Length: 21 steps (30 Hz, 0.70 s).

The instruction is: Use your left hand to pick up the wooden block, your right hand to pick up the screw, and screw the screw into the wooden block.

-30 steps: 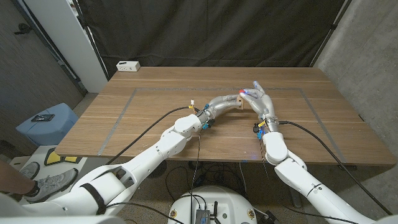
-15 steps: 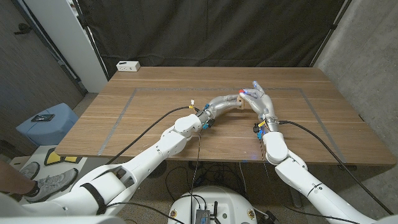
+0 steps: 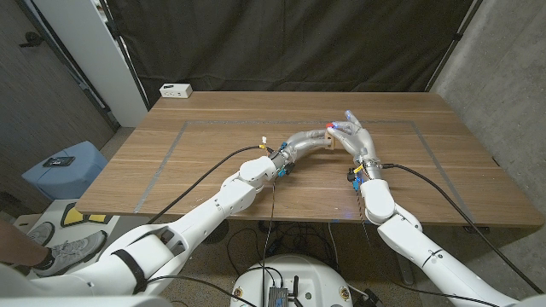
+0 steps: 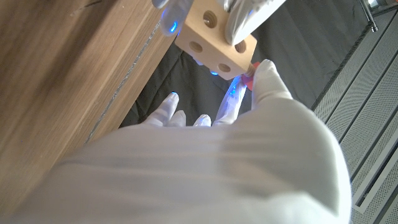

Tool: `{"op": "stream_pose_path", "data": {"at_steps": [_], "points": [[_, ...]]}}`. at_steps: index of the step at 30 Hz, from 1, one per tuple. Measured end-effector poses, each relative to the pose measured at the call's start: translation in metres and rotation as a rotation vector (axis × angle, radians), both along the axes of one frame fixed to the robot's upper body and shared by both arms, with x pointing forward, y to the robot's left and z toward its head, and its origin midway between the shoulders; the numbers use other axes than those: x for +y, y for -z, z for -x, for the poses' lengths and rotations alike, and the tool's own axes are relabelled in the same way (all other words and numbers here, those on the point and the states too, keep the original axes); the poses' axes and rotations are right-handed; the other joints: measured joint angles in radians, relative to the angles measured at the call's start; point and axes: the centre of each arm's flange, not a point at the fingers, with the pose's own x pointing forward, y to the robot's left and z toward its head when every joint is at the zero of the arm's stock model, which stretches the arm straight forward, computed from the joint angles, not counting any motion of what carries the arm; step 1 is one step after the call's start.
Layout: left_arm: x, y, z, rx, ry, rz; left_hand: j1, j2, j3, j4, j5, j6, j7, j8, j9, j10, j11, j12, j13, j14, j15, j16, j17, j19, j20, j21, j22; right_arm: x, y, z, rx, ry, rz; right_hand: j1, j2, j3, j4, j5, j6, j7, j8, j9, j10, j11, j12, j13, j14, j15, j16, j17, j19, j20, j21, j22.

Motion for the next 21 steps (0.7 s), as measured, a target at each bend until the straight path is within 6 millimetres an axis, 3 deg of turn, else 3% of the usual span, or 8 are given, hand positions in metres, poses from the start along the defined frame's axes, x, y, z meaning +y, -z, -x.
{"op": "stream_pose_path", "data": {"at_steps": [13,21], "points": [[-0.0002,-0.0008,-0.0020,0.004,0.001,0.000,0.000,0.000,0.001,-0.001,0.000,0.002,0.002,-0.003,0.001,0.000,0.000,0.000,0.000,0.004,-0.004,0.000,0.000,0.000,0.000,0.000,0.000,-0.0002,-0.0007,-0.0014,0.001,0.000,0.005,-0.003,0.002,-0.001,-0.001,-0.001,-0.007,-0.007,-0.001,0.000,-0.004,0.004,0.000,0.000,0.000,0.000,0.000,0.000,0.000,0.000,0.000,0.000],[-0.0006,-0.0007,-0.0027,0.006,0.000,0.000,0.002,-0.002,0.001,-0.001,0.000,0.002,0.002,-0.003,0.001,0.000,0.000,-0.001,0.000,0.005,-0.005,0.000,0.000,0.000,0.000,0.000,0.000,-0.0007,-0.0007,-0.0025,0.003,-0.002,0.008,-0.008,-0.003,-0.001,-0.001,-0.001,-0.020,-0.020,-0.015,0.001,-0.013,0.005,0.000,0.000,-0.003,0.004,0.000,0.000,0.000,0.000,0.000,0.000]]}}
